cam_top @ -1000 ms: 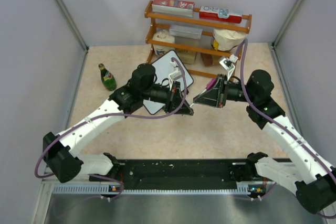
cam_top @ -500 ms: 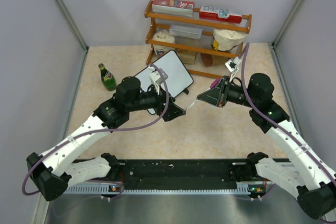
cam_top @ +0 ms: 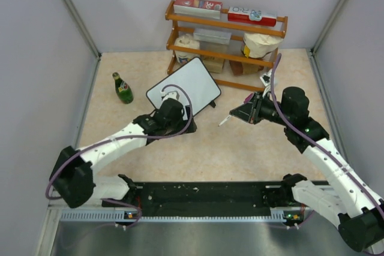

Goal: Write a sentence on the whiteboard
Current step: Pick up the whiteboard stand from the center of the board.

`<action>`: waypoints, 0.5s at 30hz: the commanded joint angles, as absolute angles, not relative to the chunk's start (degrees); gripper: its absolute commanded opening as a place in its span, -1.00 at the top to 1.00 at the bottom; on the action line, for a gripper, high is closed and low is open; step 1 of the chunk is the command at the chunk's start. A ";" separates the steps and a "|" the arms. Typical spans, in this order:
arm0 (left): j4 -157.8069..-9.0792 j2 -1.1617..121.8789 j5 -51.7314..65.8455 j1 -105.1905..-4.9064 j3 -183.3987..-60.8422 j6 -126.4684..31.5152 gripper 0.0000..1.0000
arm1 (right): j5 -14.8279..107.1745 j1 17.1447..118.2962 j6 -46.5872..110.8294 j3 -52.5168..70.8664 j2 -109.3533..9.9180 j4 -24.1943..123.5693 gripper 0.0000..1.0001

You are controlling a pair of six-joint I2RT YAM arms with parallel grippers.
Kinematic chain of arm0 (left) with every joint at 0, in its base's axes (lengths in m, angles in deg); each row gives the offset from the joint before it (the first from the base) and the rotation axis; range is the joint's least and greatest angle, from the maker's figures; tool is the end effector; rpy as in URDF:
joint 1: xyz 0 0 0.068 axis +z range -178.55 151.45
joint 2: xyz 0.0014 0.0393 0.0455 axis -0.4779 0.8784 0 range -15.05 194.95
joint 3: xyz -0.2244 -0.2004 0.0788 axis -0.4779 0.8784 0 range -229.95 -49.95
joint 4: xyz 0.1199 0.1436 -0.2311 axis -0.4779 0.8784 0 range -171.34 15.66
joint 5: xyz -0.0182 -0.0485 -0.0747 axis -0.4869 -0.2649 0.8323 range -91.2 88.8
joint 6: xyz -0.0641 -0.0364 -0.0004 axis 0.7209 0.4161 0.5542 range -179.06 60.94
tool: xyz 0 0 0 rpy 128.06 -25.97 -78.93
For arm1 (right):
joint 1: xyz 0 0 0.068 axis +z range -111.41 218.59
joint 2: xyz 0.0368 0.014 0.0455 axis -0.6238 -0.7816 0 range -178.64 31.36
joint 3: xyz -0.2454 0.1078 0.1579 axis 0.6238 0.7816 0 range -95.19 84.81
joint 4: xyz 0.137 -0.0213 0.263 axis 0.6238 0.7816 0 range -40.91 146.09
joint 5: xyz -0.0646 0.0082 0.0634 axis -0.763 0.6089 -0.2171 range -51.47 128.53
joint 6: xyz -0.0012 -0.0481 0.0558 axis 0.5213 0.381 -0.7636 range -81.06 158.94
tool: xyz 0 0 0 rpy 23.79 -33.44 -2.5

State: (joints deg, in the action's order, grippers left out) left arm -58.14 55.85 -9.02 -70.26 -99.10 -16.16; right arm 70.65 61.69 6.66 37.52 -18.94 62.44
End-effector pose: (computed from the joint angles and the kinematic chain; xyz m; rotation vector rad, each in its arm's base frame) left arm 0.2305 -0.1943 0.2556 -0.0935 2.4153 -0.5525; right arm 0.2015 0.1215 0.3564 -0.2614 1.9669 1.1691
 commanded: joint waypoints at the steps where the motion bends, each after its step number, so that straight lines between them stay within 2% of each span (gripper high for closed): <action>1: -58.21 64.12 -11.23 -70.30 -101.45 -10.54 -0.89 | 68.86 61.27 8.44 37.87 -17.95 61.84 1.00; 9: -63.22 74.77 -12.63 -70.38 -102.25 -6.68 -0.74 | 67.80 60.74 9.31 38.67 -16.89 62.45 1.00; 15: -65.08 80.31 -13.07 -70.38 -103.21 -5.62 -0.47 | 67.54 60.30 10.11 38.58 -16.89 63.15 1.00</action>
